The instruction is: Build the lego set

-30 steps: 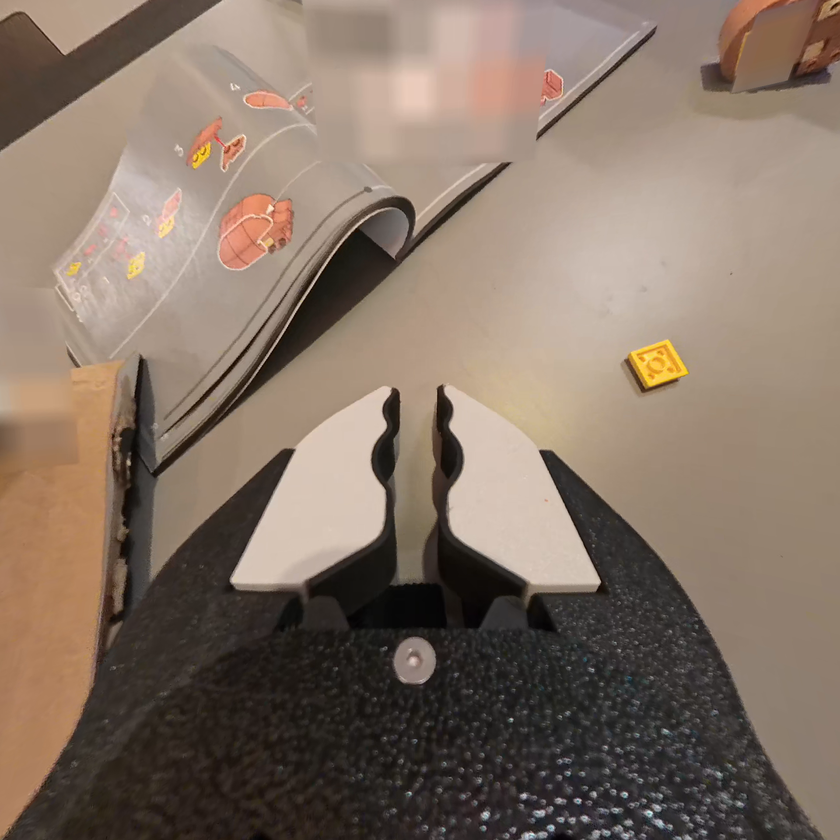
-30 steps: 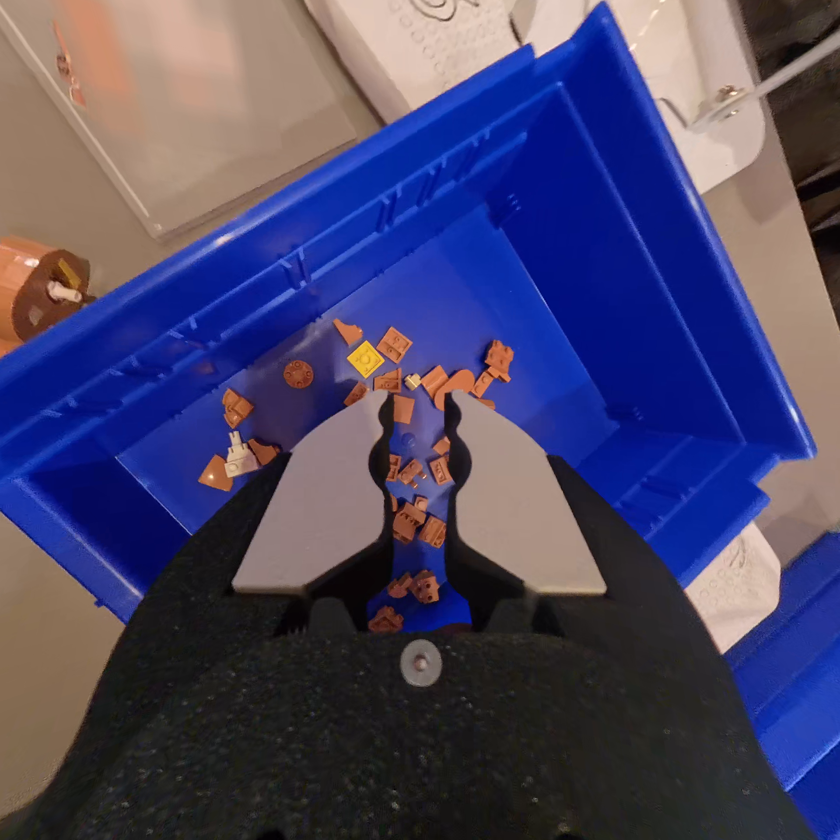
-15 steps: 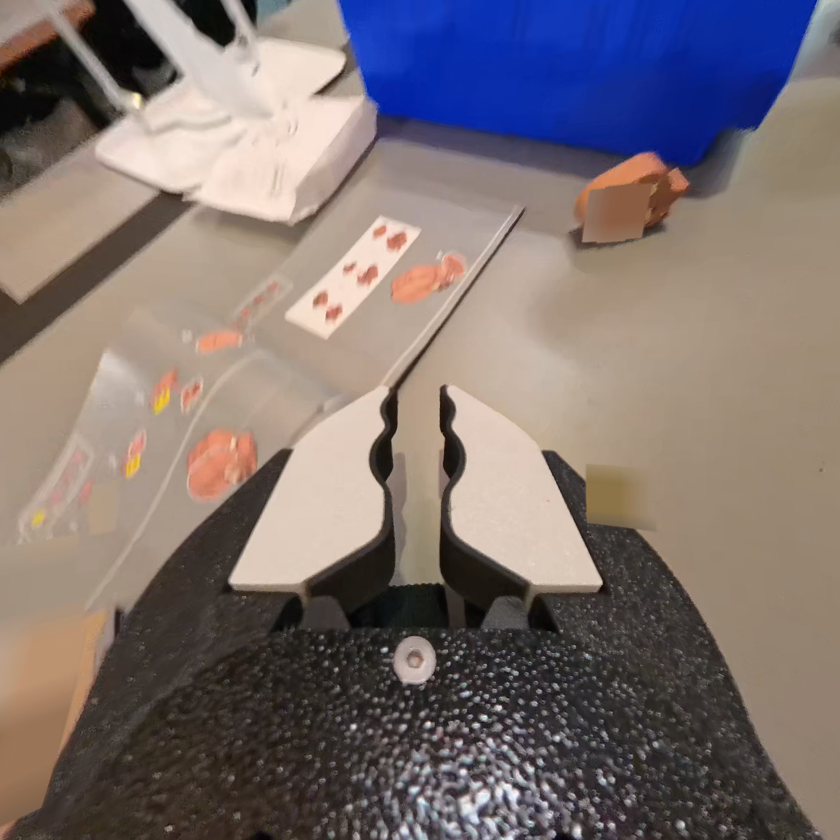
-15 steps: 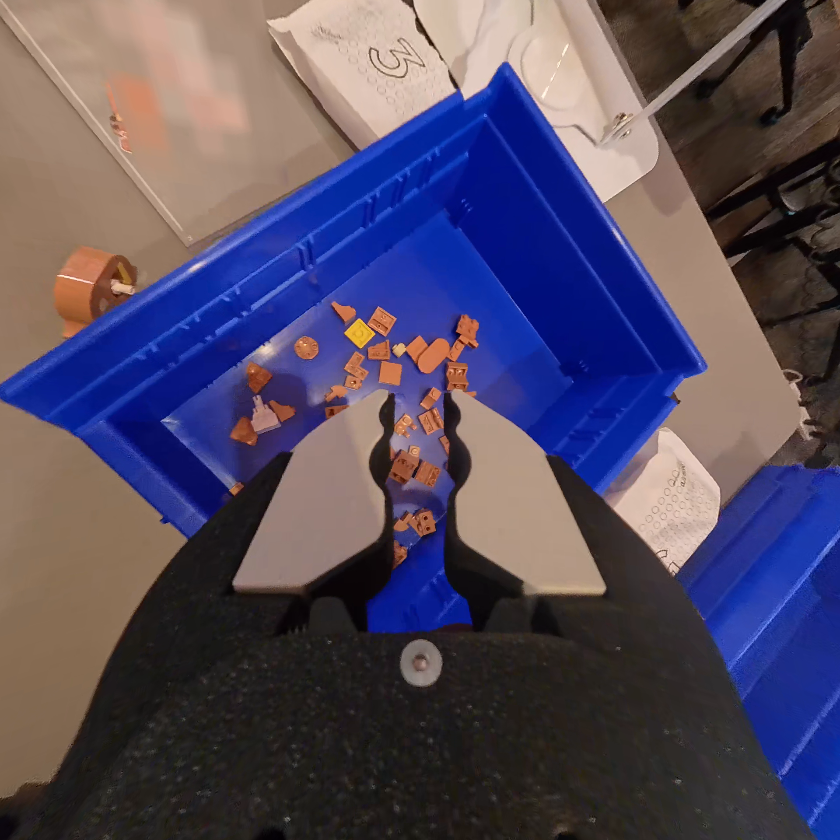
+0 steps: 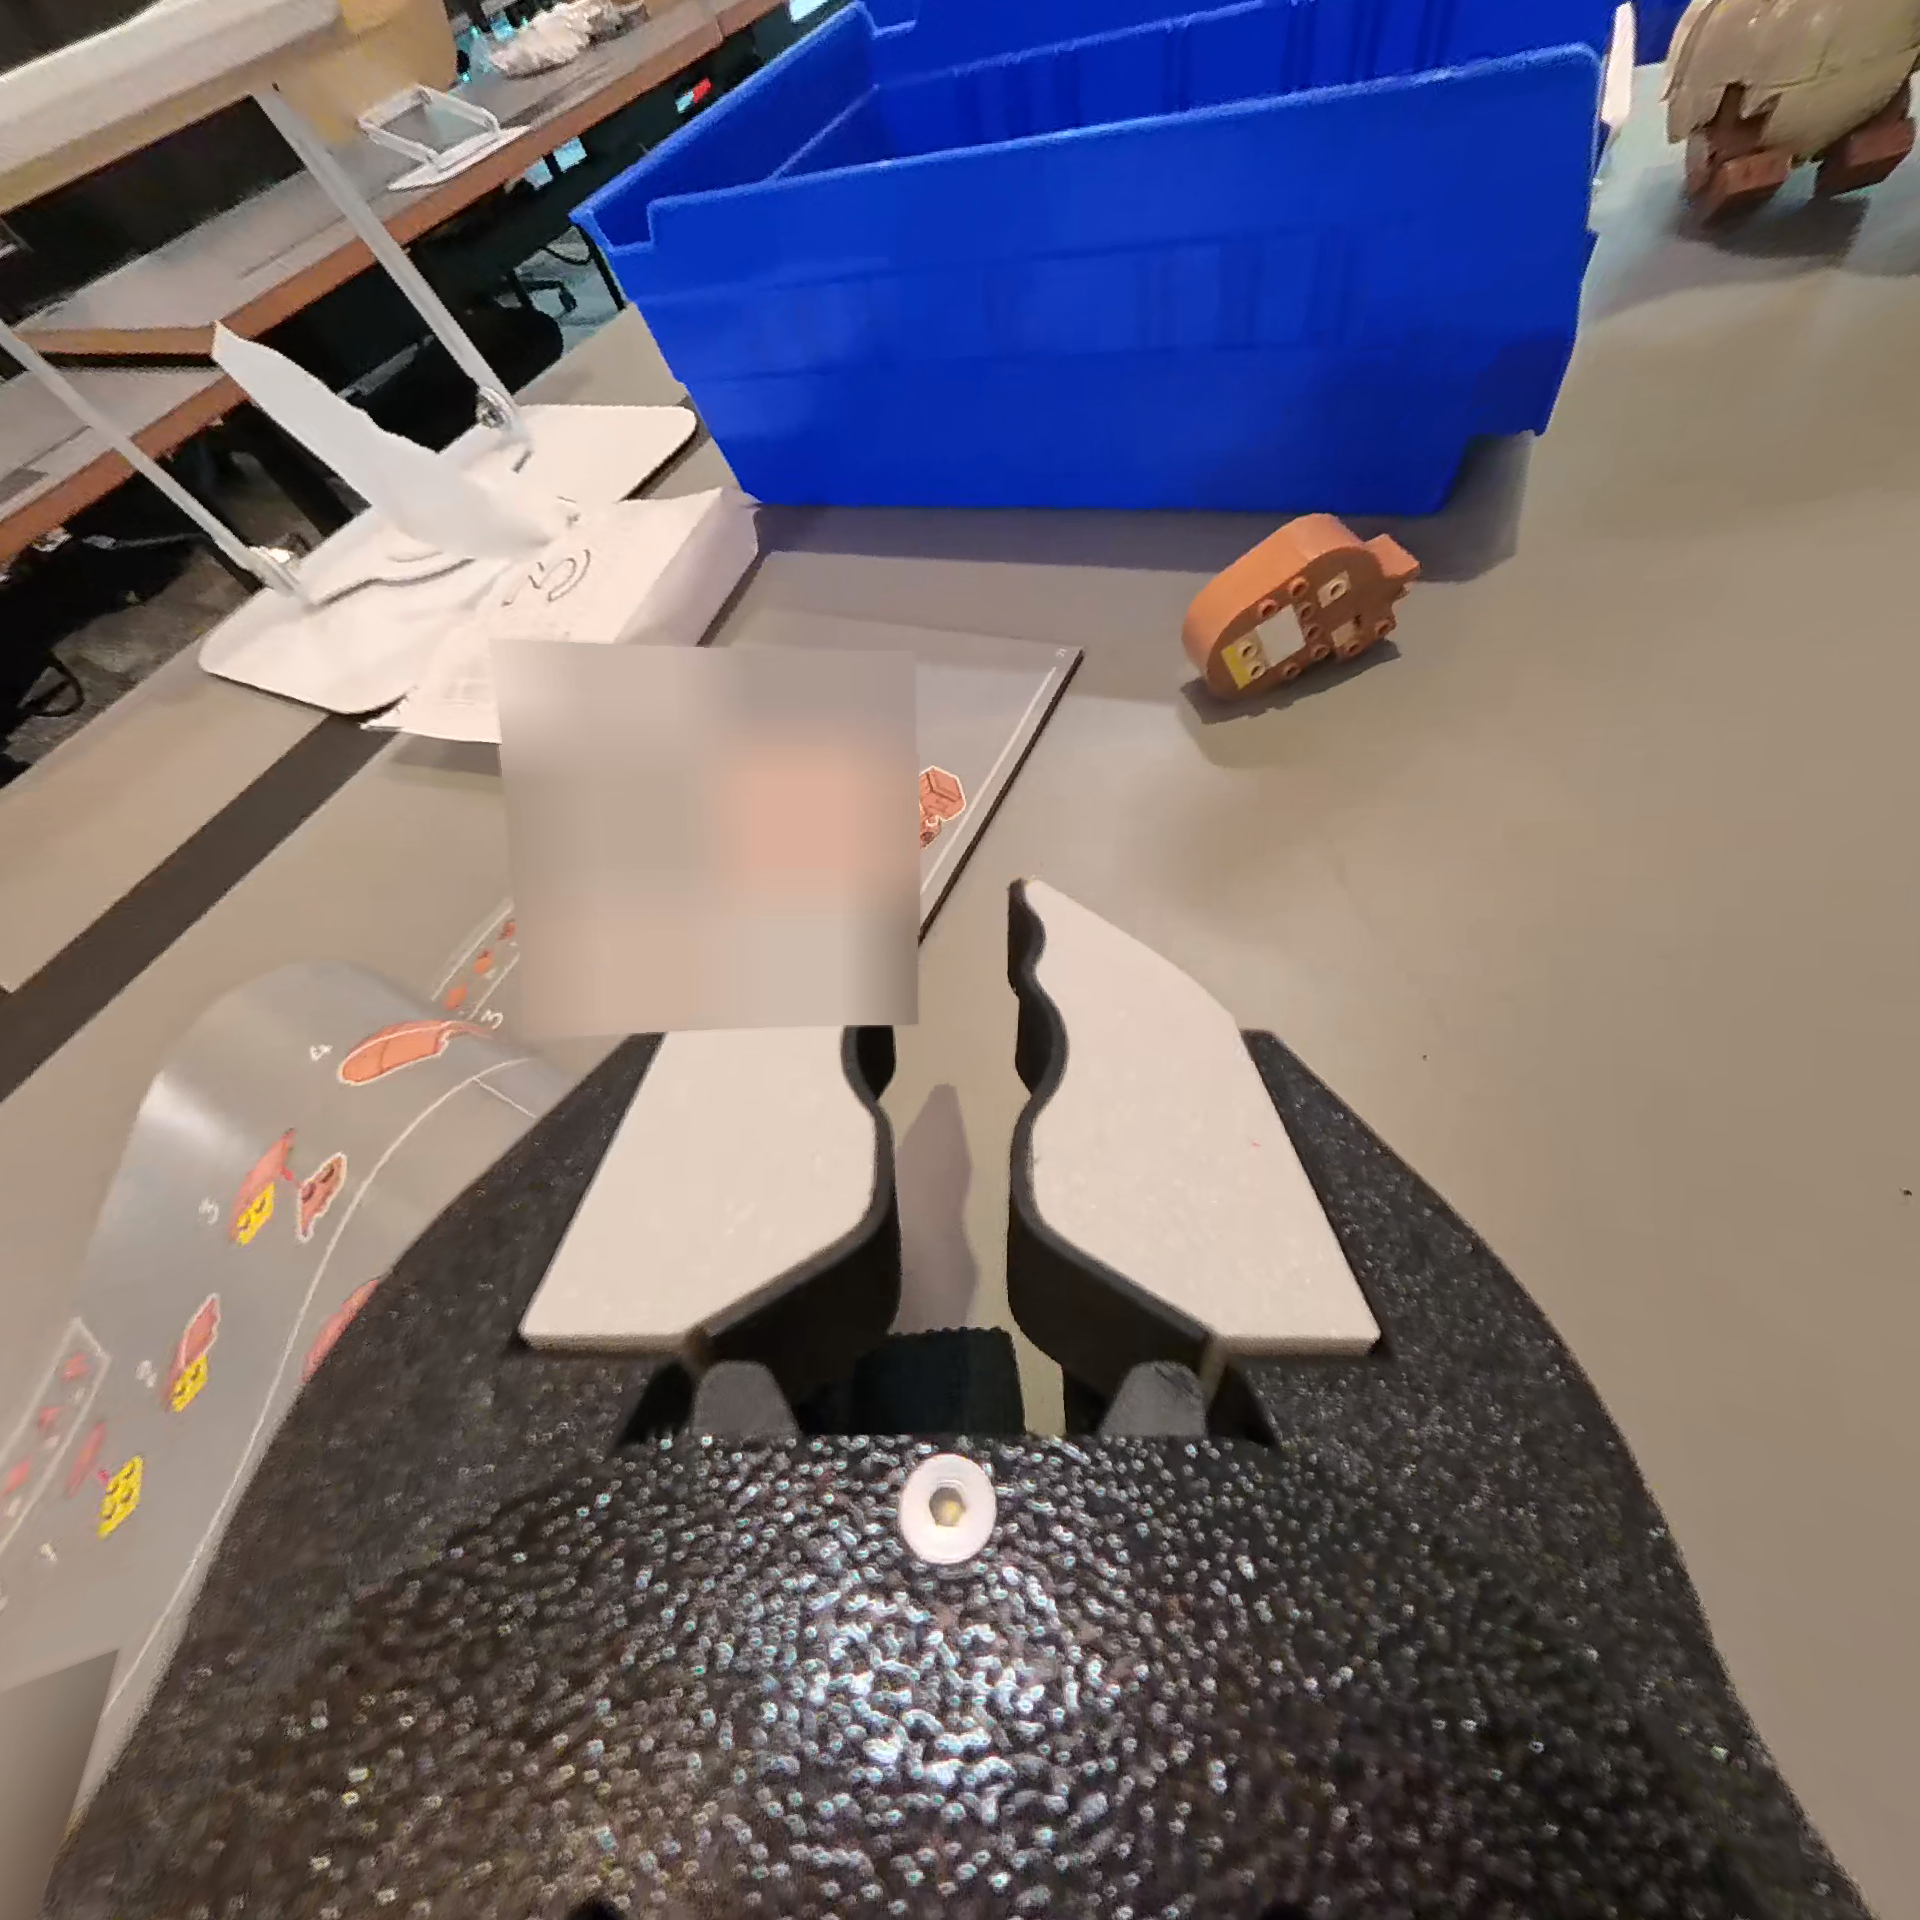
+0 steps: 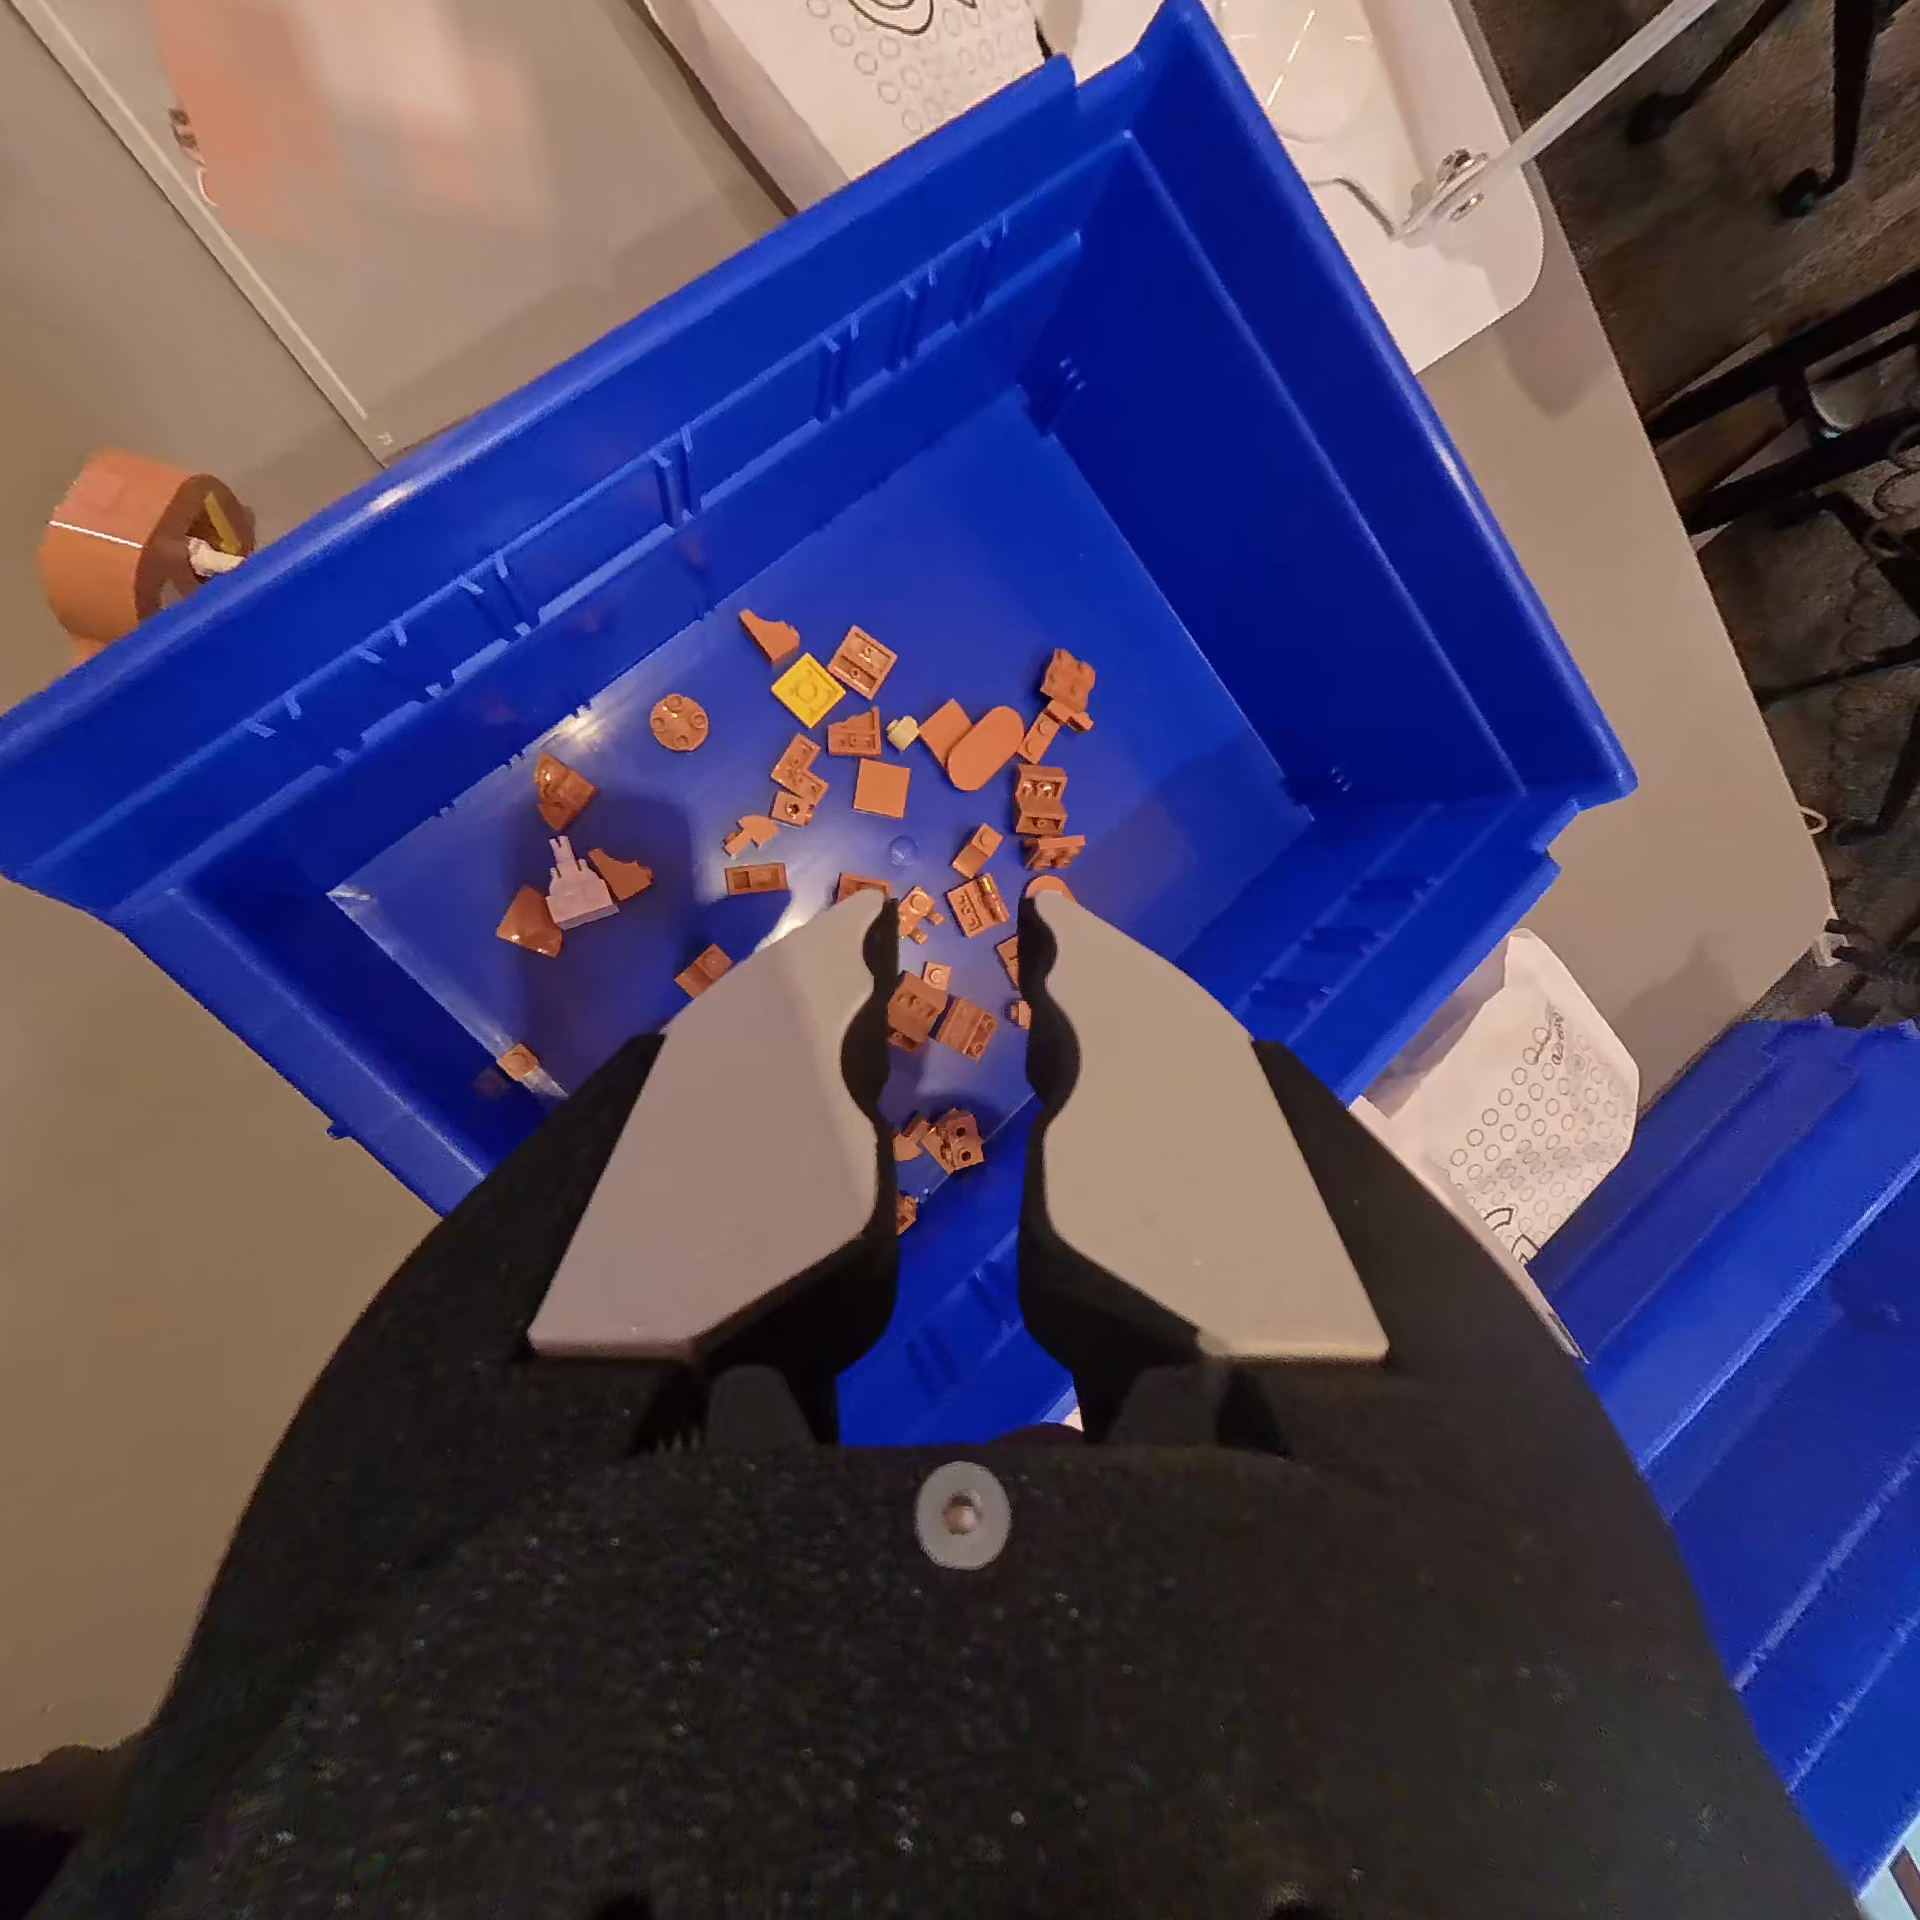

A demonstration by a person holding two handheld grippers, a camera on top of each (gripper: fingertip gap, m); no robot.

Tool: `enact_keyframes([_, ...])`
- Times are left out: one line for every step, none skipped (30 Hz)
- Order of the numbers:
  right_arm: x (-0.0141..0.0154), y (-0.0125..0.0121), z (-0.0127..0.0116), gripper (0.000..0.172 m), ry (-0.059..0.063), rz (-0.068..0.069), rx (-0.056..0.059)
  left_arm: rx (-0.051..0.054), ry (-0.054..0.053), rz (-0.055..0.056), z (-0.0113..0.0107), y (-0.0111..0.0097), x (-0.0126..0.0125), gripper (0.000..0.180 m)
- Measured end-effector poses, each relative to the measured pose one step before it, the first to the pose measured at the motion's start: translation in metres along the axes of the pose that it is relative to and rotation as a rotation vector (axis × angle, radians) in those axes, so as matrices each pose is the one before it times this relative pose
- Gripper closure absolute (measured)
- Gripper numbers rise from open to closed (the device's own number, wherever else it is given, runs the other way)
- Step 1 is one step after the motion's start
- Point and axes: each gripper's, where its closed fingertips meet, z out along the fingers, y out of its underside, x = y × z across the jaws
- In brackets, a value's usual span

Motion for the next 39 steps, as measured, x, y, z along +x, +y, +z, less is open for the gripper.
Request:
enact_keyframes([0.00079, 0.00081, 0.00043, 0.15, 0.0055, 0.0056, -0.0047, -0.0082, -0.0046, 0.0049, -0.00042, 0.00146, -0.00014, 0.163])
enact_keyframes([0.00106, 0.00076, 0.0001, 0.15, 0.007, 0.0045, -0.0043, -0.0108, -0.0047, 0.0067, -0.00005, 0.00183, -0.00011, 0.162])
enact_keyframes([0.00076, 0.00055, -0.00034, 0.15, 0.0054, 0.0032, -0.0019, -0.0131, -0.007, 0.0081, 0.00014, 0.00214, -0.00045, 0.162])
enact_keyframes([-0.00016, 0.00028, -0.00072, 0.15, 0.0002, 0.0047, -0.0011, -0.0159, -0.0099, 0.0099, 0.00027, 0.0025, -0.00079, 0.162])
enact_keyframes([-0.00047, 0.00019, -0.00095, 0.15, 0.0009, 0.0035, -0.0016, -0.0184, -0.0137, 0.0116, 0.00035, 0.0031, -0.00138, 0.162])
enact_keyframes([-0.00028, 0.00003, -0.0012, 0.15, 0.0047, -0.0016, -0.0023, -0.0203, -0.0172, 0.0136, 0.0003, 0.00349, -0.00198, 0.162])
enact_keyframes([-0.00077, 0.0003, -0.00114, 0.15, 0.0046, -0.0054, -0.0051, -0.0225, -0.0227, 0.0168, 0.00035, 0.00412, -0.00275, 0.162])
enact_keyframes([-0.00089, 0.00053, -0.00122, 0.15, 0.004, -0.0069, -0.0063, -0.0242, -0.0209, 0.0196, 0.00036, 0.00451, -0.00256, 0.163])
enact_keyframes([-0.00049, 0.00033, -0.00122, 0.15, 0.0068, -0.0063, -0.0058, -0.0228, -0.0135, 0.0189, 0.00048, 0.00442, -0.00155, 0.163])
enact_keyframes([0.0001, 0.0004, -0.00122, 0.15, 0.0087, -0.0048, -0.0062, -0.0182, -0.0117, 0.0161, 0.00044, 0.0035, -0.00133, 0.163])
enact_keyframes([0.00022, 0.00073, -0.00101, 0.15, 0.0084, -0.0051, -0.0075, -0.0112, -0.0101, 0.0116, 0.00031, 0.00227, -0.00113, 0.163])
enact_keyframes([0.00036, 0.00105, -0.00101, 0.15, 0.0083, -0.0047, -0.0079, -0.0058, -0.0054, 0.0064, 0.00018, 0.00115, -0.00042, 0.163])
enact_keyframes([0.00025, 0.00138, -0.00088, 0.15, 0.0061, -0.0045, -0.0085, -0.0023, -0.0006, 0.0036, 0.00022, 0.00022, 0.0003, 0.163])
enact_keyframes([-0.00001, 0.00197, -0.00056, 0.15, 0.0029, -0.0056, -0.0102, -0.0026, -0.0003, 0.0038, 0.00021, 0.00025, 0.00034, 0.163])
enact_keyframes([-0.00016, 0.00277, -0.00032, 0.15, 0.0005, -0.0056, -0.013, -0.0031, 0.0009, 0.0029, 0.00033, 0.00019, 0.00056, 0.163])
enact_keyframes([0.00028, 0.00338, -0.00007, 0.151, 0.0013, -0.0031, -0.0162, -0.0033, 0.0015, 0.0029, 0.0004, 0.00032, 0.00058, 0.164])
enact_keyframes([0.00123, 0.00342, 0.0, 0.151, 0.0059, -0.0018, -0.0164, -0.0041, 0.0014, 0.0035, 0.00045, 0.0004, 0.00045, 0.164])
enact_keyframes([0.00191, 0.00298, 0.00007, 0.151, 0.0092, 0.0001, -0.0133, -0.004, 0.0017, 0.003, 0.00042, 0.00035, 0.00061, 0.164])
enact_keyframes([0.0016, 0.00236, -0.00005, 0.151, 0.0061, 0.0025, -0.0097, -0.0028, 0.0006, 0.0022, 0.00049, 0.00014, 0.0004, 0.164])
enact_keyframes([0.0007, 0.00147, -0.00014, 0.151, 0.0004, 0.0015, -0.0051, -0.0031, -0.0002, 0.0039, 0.00035, 0.00023, 0.00047, 0.164])
enact_keyframes([-0.00022, 0.00072, -0.00016, 0.151, -0.0039, -0.0026, -0.0007, -0.0043, 0.0002, 0.0053, 0.00051, 0.00053, 0.00056, 0.164])
enact_keyframes([-0.00111, 0.00008, 0.00006, 0.151, -0.0069, -0.0062, 0.0015, -0.0039, -0.0001, 0.0043, 0.00045, 0.00036, 0.00041, 0.164])
enact_keyframes([-0.00206, 0.00013, 0.00053, 0.152, -0.0104, -0.0092, 0.0, -0.003, -0.0002, 0.0032, 0.00028, 0.00024, 0.00029, 0.164])
enact_keyframes([-0.00229, 0.00015, 0.00122, 0.152, -0.0105, -0.013, -0.0015, -0.0016, 0.0006, 0.0021, 0.00023, 0.00017, 0.00024, 0.164])
enact_keyframes([-0.00288, -0.00013, 0.00224, 0.152, -0.0124, -0.0202, -0.0023, -0.0007, 0.0, 0.0005, 0.00011, 0.00015, 0.00014, 0.164])
enact_keyframes([-0.00407, -0.0003, 0.00349, 0.152, -0.0178, -0.0317, -0.002, 0.0003, -0.0002, -0.001, -0.00001, -0.00007, -0.00009, 0.164])
enact_keyframes([-0.00507, -0.00038, 0.00436, 0.152, -0.0234, -0.0338, -0.002, 0.0008, 0.0003, -0.0015, -0.00007, -0.00013, -0.00012, 0.164])
enact_keyframes([-0.00391, 0.00016, 0.00496, 0.152, -0.0221, -0.0225, -0.0066, 0.0013, 0.0008, -0.0012, -0.00007, -0.00022, 0.00001, 0.164])
enact_keyframes([-0.0013, 0.0005, 0.00475, 0.152, -0.0115, -0.0089, -0.0098, 0.0023, 0.0014, -0.0007, -0.00026, -0.00019, 0.00013, 0.164])
enact_keyframes([0.00085, 0.00047, 0.00386, 0.15, -0.002, -0.0008, -0.008, 0.003, 0.0009, -0.0001, -0.00043, -0.0004, 0.00024, 0.164])
enact_keyframes([0.00092, -0.00007, 0.00295, 0.15, -0.0012, -0.0009, -0.0027, 0.003, 0.0012, 0.0001, -0.00038, -0.00032, 0.00032, 0.165])
enact_keyframes([-0.00026, -0.00011, 0.00206, 0.15, -0.0065, -0.0035, 0.001, 0.0019, 0.0011, -0.0009, -0.00045, -0.00018, 0.00038, 0.165])
enact_keyframes([-0.00059, -0.00014, 0.00132, 0.15, -0.0077, -0.0019, 0.0026, 0.0008, 0.0021, -0.0013, -0.00042, -0.00007, 0.00044, 0.165])
enact_keyframes([-0.00024, 0.00001, 0.00076, 0.15, -0.0037, -0.0003, 0.0011, 0.0004, 0.0019, 0.0, -0.00024, -0.00006, 0.00061, 0.164])
enact_keyframes([0.00069, -0.00009, 0.00042, 0.15, 0.0037, -0.0008, 0.0002, 0.0007, 0.0017, 0.0023, -0.00019, -0.00005, 0.00055, 0.164])
enact_keyframes([0.00028, -0.00056, 0.00011, 0.15, 0.0036, -0.0011, 0.0007, -0.0003, 0.0007, 0.0028, 0.00006, 0.0, 0.00034, 0.164])
enact_keyframes([-0.00037, -0.00105, -0.00001, 0.15, 0.0008, -0.0021, 0.0031, -0.0032, 0.0003, 0.0021, 0.00033, 0.00034, 0.00025, 0.164])
enact_keyframes([-0.00071, -0.00175, -0.00009, 0.15, 0.0008, -0.0035, 0.0056, -0.0036, -0.0002, 0.0027, 0.00033, 0.00026, 0.00033, 0.164])
enact_keyframes([-0.00065, -0.00218, 0.00004, 0.15, 0.0018, -0.0032, 0.0057, -0.0018, -0.0009, 0.0034, 0.00024, 0.00008, 0.00036, 0.164])
